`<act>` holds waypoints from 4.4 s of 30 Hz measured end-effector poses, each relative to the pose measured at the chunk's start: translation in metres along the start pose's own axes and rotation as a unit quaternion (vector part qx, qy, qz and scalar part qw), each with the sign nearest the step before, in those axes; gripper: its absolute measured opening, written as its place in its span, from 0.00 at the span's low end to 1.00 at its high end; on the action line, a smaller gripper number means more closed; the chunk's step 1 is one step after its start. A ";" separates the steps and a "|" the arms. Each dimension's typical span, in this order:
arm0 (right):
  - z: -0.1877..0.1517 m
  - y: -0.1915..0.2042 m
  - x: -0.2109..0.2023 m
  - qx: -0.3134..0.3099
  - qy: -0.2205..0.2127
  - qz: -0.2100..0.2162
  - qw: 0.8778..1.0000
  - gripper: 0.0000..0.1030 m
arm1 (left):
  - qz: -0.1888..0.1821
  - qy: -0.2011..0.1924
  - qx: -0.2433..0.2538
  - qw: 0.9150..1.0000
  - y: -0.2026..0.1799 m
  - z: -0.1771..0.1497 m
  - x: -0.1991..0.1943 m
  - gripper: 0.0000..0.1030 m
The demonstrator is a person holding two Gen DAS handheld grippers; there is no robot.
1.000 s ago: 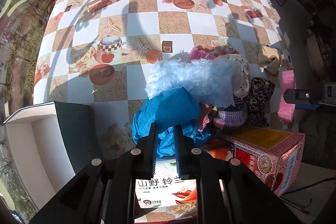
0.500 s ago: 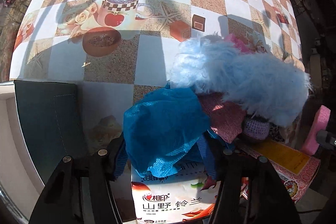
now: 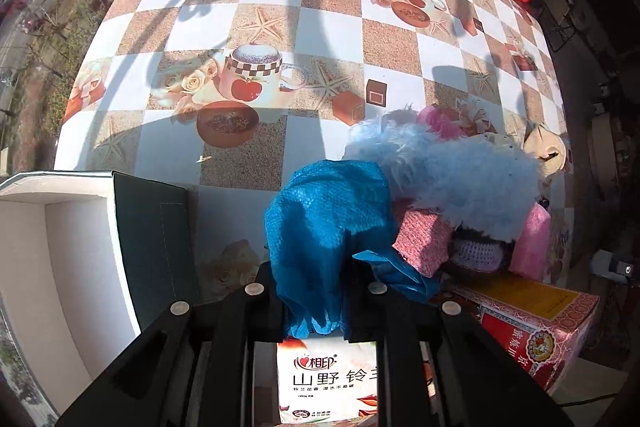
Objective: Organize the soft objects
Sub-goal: 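Lift the blue mesh cloth with the left tool while the right tool lifts the pink sponge, then carry the blue cloth with the left tool while the right tool carries the sponge over the white box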
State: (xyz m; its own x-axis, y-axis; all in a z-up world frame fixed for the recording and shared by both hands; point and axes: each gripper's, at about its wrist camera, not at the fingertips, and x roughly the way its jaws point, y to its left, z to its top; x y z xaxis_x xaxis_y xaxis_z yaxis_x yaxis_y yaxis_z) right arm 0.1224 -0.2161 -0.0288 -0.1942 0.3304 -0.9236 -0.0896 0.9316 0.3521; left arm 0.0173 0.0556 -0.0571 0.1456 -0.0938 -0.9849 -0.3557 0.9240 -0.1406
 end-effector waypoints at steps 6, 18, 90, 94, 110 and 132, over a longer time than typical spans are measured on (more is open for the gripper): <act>0.010 -0.003 0.023 -0.002 0.034 -0.012 0.999 0.47 | 0.000 -0.022 0.001 1.000 0.005 0.005 -0.016 0.19; 0.041 0.008 0.080 -0.020 0.098 -0.082 0.992 0.47 | 0.013 -0.042 0.013 0.999 0.000 0.002 -0.034 0.19; -0.180 0.031 -0.021 -0.280 -0.039 -0.028 0.959 0.47 | 0.032 -0.120 0.132 0.983 -0.088 -0.182 -0.134 0.19; -0.178 0.076 -0.022 -0.311 -0.053 -0.026 0.948 0.47 | 0.045 -0.141 0.103 0.984 -0.045 -0.176 -0.149 0.19; -0.179 0.215 -0.008 -0.397 -0.067 -0.017 0.915 0.47 | 0.090 -0.178 -0.027 0.979 0.115 -0.184 -0.175 0.19; -0.202 0.296 0.008 -0.467 -0.055 -0.039 0.882 0.47 | 0.065 -0.161 -0.068 0.982 0.156 -0.191 -0.149 0.19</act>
State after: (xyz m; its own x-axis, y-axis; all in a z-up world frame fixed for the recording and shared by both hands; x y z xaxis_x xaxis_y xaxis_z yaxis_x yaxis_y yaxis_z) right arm -0.1033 0.0321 0.0990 -0.0608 0.3319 -0.9414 -0.8733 0.4391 0.2112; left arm -0.2361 0.1435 0.0488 0.3677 0.1654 -0.9151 -0.5086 0.8596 -0.0490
